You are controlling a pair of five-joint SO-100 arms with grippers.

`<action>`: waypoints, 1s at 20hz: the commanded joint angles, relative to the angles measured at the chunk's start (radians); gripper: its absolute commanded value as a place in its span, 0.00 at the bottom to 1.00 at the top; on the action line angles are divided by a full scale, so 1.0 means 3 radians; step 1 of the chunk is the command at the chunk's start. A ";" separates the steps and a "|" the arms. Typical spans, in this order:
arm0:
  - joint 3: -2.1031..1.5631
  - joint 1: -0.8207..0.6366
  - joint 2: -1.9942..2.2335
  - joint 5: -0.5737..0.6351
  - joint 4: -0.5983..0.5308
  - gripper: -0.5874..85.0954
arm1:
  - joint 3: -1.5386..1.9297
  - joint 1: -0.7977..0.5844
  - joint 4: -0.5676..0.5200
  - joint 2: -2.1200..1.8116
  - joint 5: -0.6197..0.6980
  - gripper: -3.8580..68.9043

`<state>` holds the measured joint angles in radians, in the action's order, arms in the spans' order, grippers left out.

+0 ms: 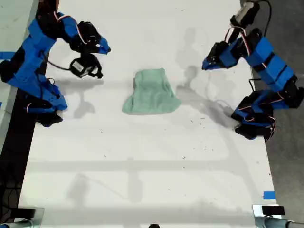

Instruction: Fold t shirt

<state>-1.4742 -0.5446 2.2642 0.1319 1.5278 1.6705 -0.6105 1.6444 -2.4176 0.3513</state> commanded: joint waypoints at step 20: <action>-0.5793 0.1539 0.4459 -0.0644 -0.1544 0.14 | 0.4684 0.1836 -0.0828 -0.3646 -0.0373 0.03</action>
<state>-3.2106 -0.0629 3.5957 -0.0675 1.0615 3.0388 -0.0706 1.3929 -3.5005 0.2086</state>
